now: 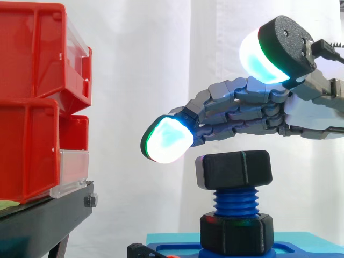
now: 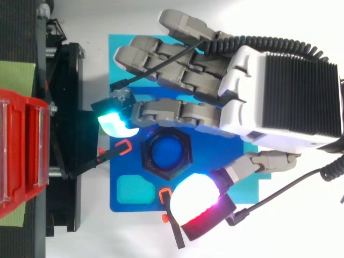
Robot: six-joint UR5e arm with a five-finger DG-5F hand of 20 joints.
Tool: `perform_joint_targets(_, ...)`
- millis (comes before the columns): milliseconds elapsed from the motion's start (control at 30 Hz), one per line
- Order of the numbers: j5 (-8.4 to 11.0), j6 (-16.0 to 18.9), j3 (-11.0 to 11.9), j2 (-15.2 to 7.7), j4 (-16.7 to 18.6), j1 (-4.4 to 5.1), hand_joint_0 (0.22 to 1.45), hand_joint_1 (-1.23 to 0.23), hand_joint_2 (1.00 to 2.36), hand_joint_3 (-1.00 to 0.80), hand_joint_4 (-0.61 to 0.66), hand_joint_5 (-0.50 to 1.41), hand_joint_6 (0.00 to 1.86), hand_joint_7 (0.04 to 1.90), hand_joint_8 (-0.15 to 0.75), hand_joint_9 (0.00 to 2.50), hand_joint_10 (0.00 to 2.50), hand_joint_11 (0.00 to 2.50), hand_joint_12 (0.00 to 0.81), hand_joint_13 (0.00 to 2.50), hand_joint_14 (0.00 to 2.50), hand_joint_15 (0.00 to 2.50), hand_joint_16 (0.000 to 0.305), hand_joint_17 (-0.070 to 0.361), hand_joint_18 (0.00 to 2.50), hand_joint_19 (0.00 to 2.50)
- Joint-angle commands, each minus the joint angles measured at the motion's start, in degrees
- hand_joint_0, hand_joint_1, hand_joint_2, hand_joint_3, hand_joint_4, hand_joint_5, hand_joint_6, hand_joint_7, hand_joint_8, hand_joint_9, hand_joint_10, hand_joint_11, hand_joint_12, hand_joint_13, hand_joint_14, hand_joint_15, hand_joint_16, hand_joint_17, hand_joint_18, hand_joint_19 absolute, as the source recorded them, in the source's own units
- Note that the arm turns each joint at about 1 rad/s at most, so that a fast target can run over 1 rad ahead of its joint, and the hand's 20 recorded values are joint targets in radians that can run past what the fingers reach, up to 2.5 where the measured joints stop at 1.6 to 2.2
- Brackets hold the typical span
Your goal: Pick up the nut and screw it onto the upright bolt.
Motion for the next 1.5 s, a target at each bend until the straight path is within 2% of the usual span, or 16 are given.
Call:
perform_joint_targets(0,-0.05,0.00,0.06,0.03,-0.03,0.27,0.42,0.10,1.00,-0.50,0.05,-0.23,0.50,0.54,0.161,0.06,0.00,0.00,0.332,0.01,0.00,0.00,0.044,0.099,0.00,0.00)
perform_joint_targets(267,-0.31,0.00,-0.03,-0.06,-0.20,1.06,0.43,0.06,1.00,-0.50,0.09,-0.20,0.50,0.63,0.182,0.13,0.00,0.00,0.329,0.11,0.00,0.00,0.042,0.094,0.00,0.00)
perform_joint_targets(367,-1.45,0.00,-0.03,0.03,-0.29,1.32,0.43,0.05,1.00,-0.50,0.10,-0.20,0.50,0.67,0.191,0.15,0.00,0.00,0.328,0.12,0.00,0.00,0.041,0.092,0.00,0.00)
perform_joint_targets(500,-1.72,0.00,0.06,-0.06,-0.64,1.68,0.44,0.03,1.00,-0.50,0.11,-0.18,0.50,0.76,0.203,0.19,0.00,0.00,0.325,0.16,0.00,0.00,0.040,0.089,0.00,0.00)
perform_joint_targets(833,-1.72,0.00,-0.03,-0.06,-0.91,1.85,0.45,-0.01,1.00,-0.50,0.16,-0.17,0.50,0.89,0.223,0.26,0.00,0.00,0.318,0.23,0.00,0.00,0.038,0.085,0.00,0.00)
perform_joint_targets(1167,-3.47,0.00,0.06,-0.06,-0.91,1.32,0.45,-0.03,1.00,-0.50,0.18,-0.16,0.50,0.94,0.230,0.30,0.00,0.00,0.305,0.28,0.00,0.00,0.035,0.078,0.00,0.00)
perform_joint_targets(1467,-5.06,-0.09,-0.03,-0.06,-0.91,-0.08,0.46,0.01,1.00,-0.50,0.18,-0.16,0.50,0.99,0.231,0.33,0.00,0.00,0.295,0.30,0.00,0.00,0.033,0.074,0.00,0.00)
